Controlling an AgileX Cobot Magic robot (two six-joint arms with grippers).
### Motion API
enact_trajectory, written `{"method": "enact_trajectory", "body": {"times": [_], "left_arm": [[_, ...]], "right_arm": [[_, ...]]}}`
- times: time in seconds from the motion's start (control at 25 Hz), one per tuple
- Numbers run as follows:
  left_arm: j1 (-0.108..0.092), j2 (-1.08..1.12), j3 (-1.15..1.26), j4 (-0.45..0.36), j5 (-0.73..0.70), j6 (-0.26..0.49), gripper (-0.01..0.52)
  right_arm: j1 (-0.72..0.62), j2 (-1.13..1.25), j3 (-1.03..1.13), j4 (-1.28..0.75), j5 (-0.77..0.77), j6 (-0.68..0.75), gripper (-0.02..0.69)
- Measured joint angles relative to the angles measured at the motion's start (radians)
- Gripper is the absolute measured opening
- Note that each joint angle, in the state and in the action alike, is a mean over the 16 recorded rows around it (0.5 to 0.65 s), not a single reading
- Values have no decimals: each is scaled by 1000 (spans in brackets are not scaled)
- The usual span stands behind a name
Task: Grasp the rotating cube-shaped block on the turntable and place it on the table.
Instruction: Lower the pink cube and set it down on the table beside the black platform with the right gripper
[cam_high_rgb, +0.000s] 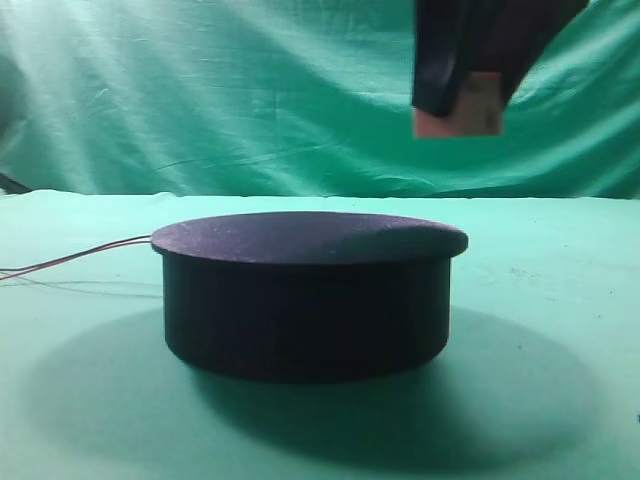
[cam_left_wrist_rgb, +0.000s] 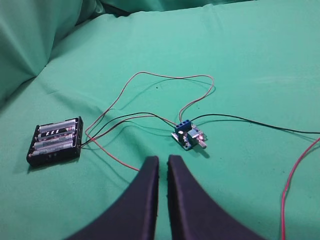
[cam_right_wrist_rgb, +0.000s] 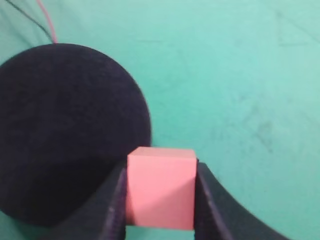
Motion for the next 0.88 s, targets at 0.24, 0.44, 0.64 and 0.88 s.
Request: {"method": "enact_trajectory", "body": {"times": [0.24, 0.44, 0.64, 0.88], "left_arm": [[0, 0, 0, 0, 0, 0, 0], [0, 0, 0, 0, 0, 0, 0], [0, 0, 0, 0, 0, 0, 0], [0, 0, 0, 0, 0, 0, 0]], "right_arm": [[-11, -2, 89, 47, -78, 4, 370], [-11, -47, 83, 56, -67, 7, 413], [-11, -164, 54, 31, 12, 24, 340], [-11, -383, 25, -17, 136, 62, 132]]}}
